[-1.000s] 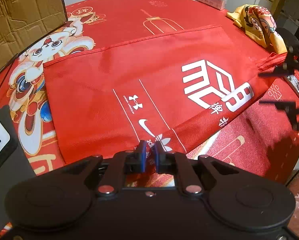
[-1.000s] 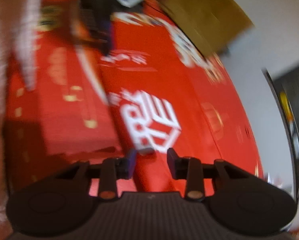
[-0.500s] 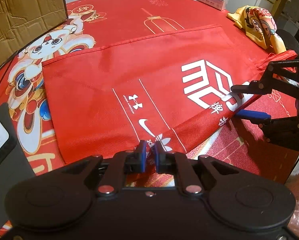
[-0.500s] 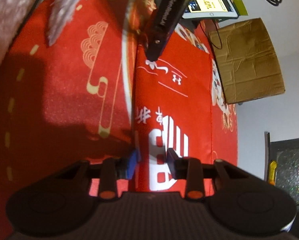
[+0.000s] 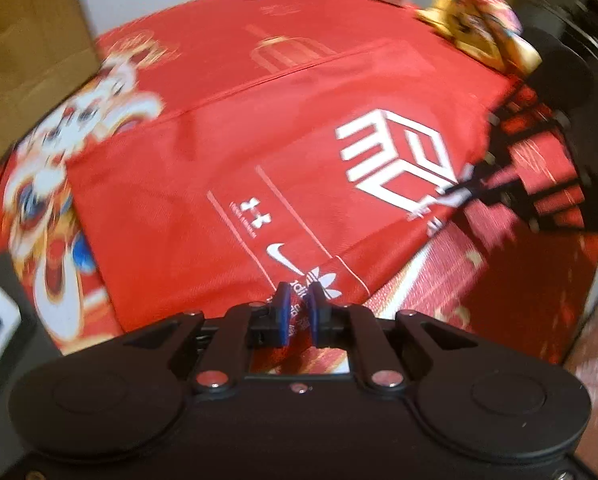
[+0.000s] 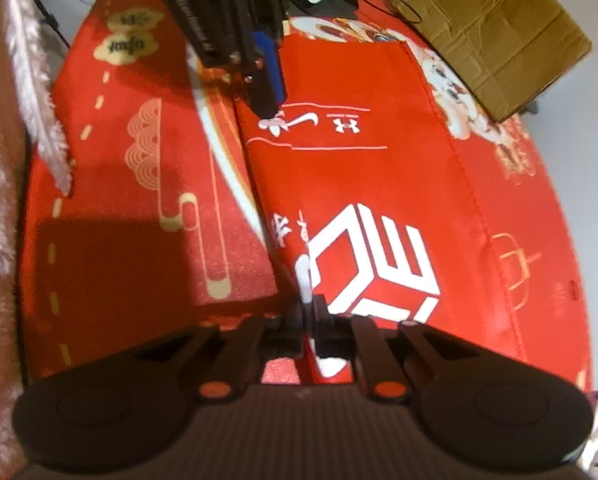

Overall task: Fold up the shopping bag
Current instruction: 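Grasp the folded bag edge with the right gripper beside the left gripper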

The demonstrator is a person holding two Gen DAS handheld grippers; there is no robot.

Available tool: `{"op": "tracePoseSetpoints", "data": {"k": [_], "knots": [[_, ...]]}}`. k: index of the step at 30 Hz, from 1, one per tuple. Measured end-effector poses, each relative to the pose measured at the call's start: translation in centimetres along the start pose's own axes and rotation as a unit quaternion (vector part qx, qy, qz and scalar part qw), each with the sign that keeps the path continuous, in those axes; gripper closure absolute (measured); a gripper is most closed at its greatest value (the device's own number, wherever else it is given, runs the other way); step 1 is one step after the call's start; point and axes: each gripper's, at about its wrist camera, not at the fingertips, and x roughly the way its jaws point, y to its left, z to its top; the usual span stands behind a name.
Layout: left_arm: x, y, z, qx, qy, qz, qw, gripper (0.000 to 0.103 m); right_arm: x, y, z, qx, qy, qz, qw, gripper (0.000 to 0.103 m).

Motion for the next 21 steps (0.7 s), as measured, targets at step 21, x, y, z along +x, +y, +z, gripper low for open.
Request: {"op": "tracePoseSetpoints", "data": {"k": [21], "knots": [[1.0,-2.5,-0.7,0.416,-0.026,-0.034,0.9083,0.081,0.1,-5.7,-1.1,0.112,-0.01,0.138,0.984,0.095]]}}
